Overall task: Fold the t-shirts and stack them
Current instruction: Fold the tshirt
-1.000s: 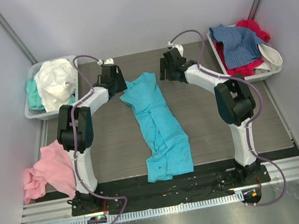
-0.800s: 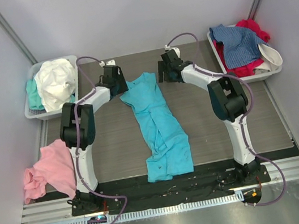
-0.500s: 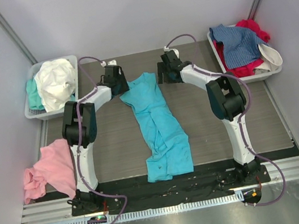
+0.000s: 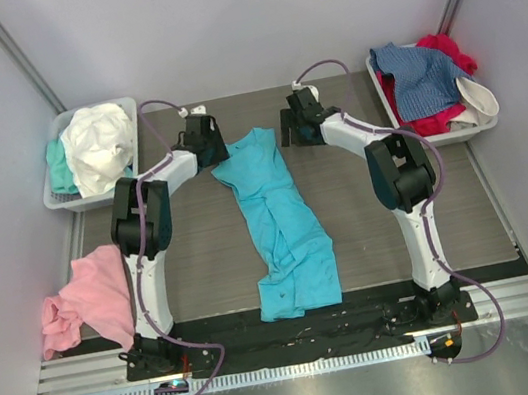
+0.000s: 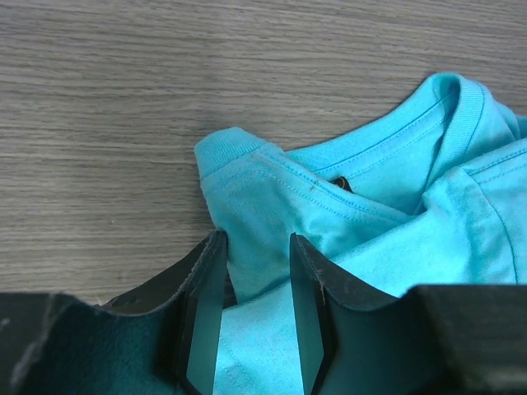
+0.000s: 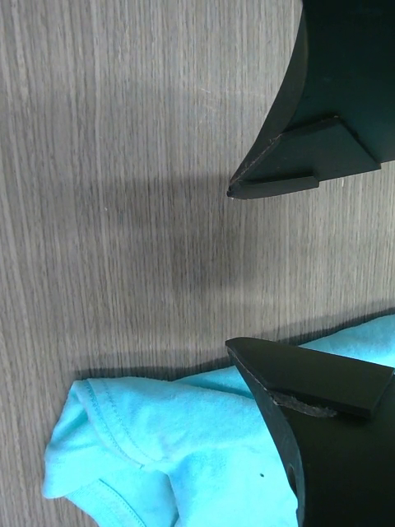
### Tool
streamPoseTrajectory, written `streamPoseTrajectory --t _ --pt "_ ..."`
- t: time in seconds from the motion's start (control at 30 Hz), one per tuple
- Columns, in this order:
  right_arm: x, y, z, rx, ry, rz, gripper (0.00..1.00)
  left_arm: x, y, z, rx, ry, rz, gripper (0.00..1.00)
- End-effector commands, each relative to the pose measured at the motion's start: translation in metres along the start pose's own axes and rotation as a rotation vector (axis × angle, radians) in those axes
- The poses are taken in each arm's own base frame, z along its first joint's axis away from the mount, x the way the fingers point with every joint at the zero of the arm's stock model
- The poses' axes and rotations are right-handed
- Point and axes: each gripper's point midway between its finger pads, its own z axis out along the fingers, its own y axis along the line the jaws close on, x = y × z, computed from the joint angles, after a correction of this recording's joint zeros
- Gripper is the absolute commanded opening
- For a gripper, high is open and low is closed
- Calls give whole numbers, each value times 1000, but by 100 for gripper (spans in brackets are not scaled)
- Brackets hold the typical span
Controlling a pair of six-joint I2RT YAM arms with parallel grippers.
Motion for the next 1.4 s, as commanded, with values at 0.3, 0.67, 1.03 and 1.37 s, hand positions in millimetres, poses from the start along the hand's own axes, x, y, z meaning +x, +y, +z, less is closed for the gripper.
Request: streamPoseTrajectory --t 0.3,0.67,1.03,1.37 --pt "-8 5 3 -23 -20 5 76 -45 -24 -18 66 -86 -14 40" --pt "-7 2 5 -23 -12 10 76 -52 -37 -23 87 -101 -4 39" --pt "-6 -3 7 -16 -8 16 76 -32 -37 0 83 -56 -12 38" --pt "-3 -6 9 -14 0 20 76 -6 -25 16 50 2 -2 36"
